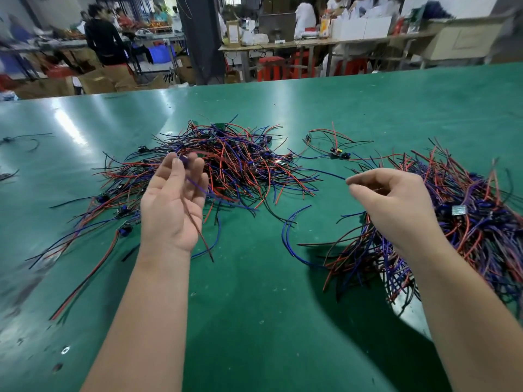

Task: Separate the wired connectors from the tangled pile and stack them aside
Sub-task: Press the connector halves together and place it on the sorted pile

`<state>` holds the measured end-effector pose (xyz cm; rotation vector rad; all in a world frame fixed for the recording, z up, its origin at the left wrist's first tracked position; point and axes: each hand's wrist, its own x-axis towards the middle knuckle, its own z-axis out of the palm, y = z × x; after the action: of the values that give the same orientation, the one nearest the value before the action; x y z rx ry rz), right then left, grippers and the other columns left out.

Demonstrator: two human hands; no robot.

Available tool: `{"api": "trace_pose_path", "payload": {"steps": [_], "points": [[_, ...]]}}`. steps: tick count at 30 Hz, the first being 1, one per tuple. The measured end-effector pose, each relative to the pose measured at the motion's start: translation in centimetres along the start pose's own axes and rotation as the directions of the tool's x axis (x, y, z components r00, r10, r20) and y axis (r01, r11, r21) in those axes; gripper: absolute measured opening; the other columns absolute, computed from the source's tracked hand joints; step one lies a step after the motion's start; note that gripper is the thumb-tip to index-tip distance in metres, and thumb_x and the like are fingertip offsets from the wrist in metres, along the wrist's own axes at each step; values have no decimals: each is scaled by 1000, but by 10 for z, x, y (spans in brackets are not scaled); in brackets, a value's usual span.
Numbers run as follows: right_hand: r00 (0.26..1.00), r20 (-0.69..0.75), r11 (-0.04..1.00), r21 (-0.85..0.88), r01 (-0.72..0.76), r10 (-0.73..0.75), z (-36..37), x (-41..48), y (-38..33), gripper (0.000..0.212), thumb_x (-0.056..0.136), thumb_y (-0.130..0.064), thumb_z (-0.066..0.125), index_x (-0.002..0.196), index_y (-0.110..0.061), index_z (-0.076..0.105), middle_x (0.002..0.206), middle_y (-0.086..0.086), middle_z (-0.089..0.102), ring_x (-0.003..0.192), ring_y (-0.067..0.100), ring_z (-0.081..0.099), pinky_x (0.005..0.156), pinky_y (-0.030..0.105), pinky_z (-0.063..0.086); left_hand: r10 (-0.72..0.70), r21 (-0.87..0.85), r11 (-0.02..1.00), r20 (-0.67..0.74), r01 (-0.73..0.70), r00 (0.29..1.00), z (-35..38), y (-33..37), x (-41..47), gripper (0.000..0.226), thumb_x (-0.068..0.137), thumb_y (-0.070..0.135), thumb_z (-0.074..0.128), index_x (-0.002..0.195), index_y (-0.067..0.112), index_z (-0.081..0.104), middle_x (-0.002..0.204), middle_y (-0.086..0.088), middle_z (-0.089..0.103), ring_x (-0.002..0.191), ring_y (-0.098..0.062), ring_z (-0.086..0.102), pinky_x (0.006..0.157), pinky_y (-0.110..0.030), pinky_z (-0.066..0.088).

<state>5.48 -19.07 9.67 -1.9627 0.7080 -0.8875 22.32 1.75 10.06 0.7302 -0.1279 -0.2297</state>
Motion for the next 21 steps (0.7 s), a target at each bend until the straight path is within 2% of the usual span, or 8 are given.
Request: {"api": "trace_pose_path", "payload": {"steps": [3, 6, 8, 10, 12, 14, 17, 21], "points": [[981, 165, 974, 182, -136, 106, 3, -3, -6, 19, 85, -7, 65, 75, -21, 72, 65, -5, 68, 52, 7, 52, 56, 23, 45, -127, -143, 980, 104, 141, 986, 11, -1, -11, 29, 94, 19, 50, 120, 7, 55, 93, -5, 74, 73, -5, 71, 62, -19, 56], [885, 448, 930, 260, -262, 124, 6, -9, -10, 18, 88, -1, 60, 84, -12, 73, 75, 7, 73, 52, 10, 53, 57, 24, 47, -224, -34, 972, 135, 231, 965, 23, -10, -24, 30, 92, 21, 52, 115, 3, 59, 87, -5, 75, 64, -4, 70, 55, -18, 56], [843, 532, 938, 247, -243, 79, 11, -13, -11, 14, 86, -3, 64, 92, -13, 73, 79, 8, 74, 53, 10, 54, 59, 23, 48, -336, 50, 942, 156, 332, 929, 32, -18, -34, 39, 91, 21, 52, 125, 2, 55, 82, -3, 75, 58, -3, 68, 51, -17, 55], [850, 525, 924, 309, -225, 32, 16, -18, -13, 19, 78, -14, 73, 97, -17, 73, 81, 7, 72, 61, 12, 57, 61, 23, 48, -437, 136, 898, 163, 418, 885, 39, -27, -44, 44, 94, 21, 50, 132, 0, 51, 81, -2, 75, 54, -3, 66, 49, -16, 54], [876, 481, 896, 406, -180, -41, 20, -20, -16, 24, 66, -26, 74, 89, -21, 75, 80, 4, 70, 67, 13, 57, 63, 23, 49, -505, 212, 857, 163, 469, 848, 44, -36, -54, 43, 95, 20, 50, 132, -2, 51, 80, -1, 74, 51, -3, 65, 48, -16, 54], [903, 414, 863, 491, -120, -111, 23, -20, -18, 18, 64, -27, 73, 81, -24, 77, 75, -1, 71, 63, 8, 56, 60, 18, 48, -547, 273, 825, 167, 494, 821, 47, -44, -61, 37, 95, 20, 51, 127, 2, 54, 76, 0, 73, 50, -4, 64, 46, -16, 53], [956, 283, 815, 570, -104, -75, 24, -17, -17, 11, 63, -25, 74, 74, -22, 77, 64, -3, 69, 54, 5, 52, 55, 14, 44, -604, 334, 784, 214, 524, 768, 48, -50, -67, 28, 93, 22, 52, 118, 9, 53, 79, -3, 74, 50, -5, 64, 46, -16, 53], [974, 223, 840, 535, -90, -37, 21, -16, -16, 4, 68, -24, 74, 70, -22, 76, 61, -4, 67, 57, 5, 53, 52, 14, 42, -684, 467, 701, 230, 538, 692, 46, -56, -70, 19, 93, 26, 53, 103, 10, 58, 85, -5, 74, 55, -8, 67, 47, -18, 53]]}}
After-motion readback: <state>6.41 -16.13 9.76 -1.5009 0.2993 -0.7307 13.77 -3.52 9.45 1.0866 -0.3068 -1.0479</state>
